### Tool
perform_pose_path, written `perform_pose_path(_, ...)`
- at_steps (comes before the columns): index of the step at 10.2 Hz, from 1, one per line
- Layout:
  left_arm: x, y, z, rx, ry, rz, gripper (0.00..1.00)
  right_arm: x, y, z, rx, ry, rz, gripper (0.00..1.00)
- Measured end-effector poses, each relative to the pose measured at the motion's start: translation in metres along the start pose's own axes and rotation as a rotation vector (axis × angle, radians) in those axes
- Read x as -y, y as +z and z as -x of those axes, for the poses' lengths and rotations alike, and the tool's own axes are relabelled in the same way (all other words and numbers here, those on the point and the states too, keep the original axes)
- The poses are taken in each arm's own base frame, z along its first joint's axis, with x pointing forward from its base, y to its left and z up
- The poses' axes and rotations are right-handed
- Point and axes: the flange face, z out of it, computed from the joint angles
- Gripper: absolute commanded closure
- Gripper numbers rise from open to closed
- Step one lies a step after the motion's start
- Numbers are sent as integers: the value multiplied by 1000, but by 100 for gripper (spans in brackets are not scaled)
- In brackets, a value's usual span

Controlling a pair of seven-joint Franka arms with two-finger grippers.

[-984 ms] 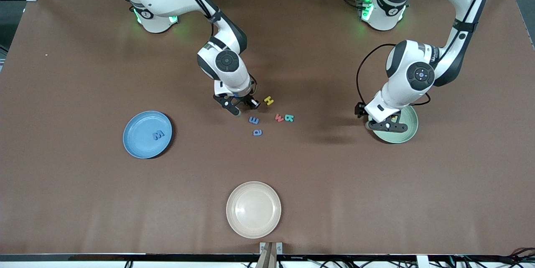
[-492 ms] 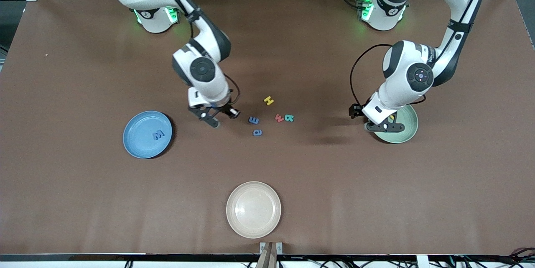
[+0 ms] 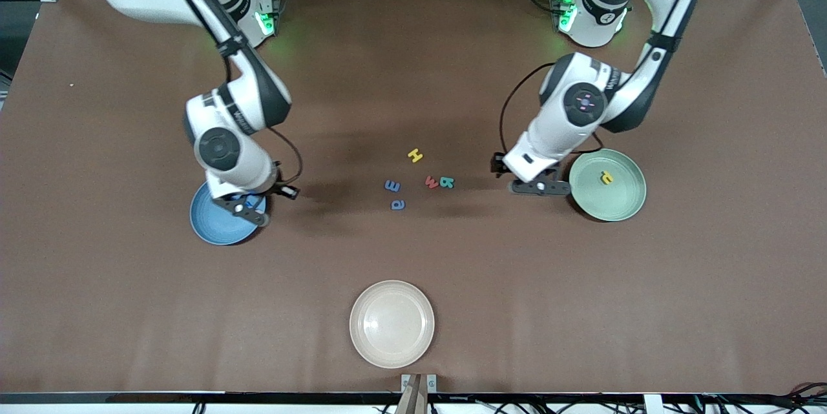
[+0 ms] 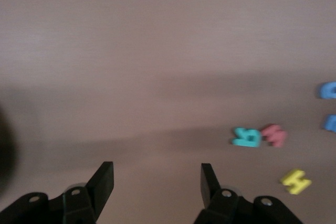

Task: Sort uppercase to blue plate, lowercase to green plate
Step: 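Release the pink letter on the plate while the left gripper grasps blue m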

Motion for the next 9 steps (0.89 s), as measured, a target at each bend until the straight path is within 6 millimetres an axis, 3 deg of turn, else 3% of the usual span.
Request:
perform_pose_path(3, -69, 15, -6, -20, 61, 23, 25, -84, 11, -55, 32, -68, -9, 97)
perform_pose_path(4, -88, 22, -9, -29, 50, 24, 25, -97, 14, -62, 42, -78, -18, 64)
perform_pose_path(5, -105, 30, -10, -36, 32, 22, 24, -102, 17, -65, 50, -96, -23, 1)
perform_pose_path(9, -165, 67, -4, -60, 25, 8, 24, -111, 14, -73, 39, -127, -29, 0)
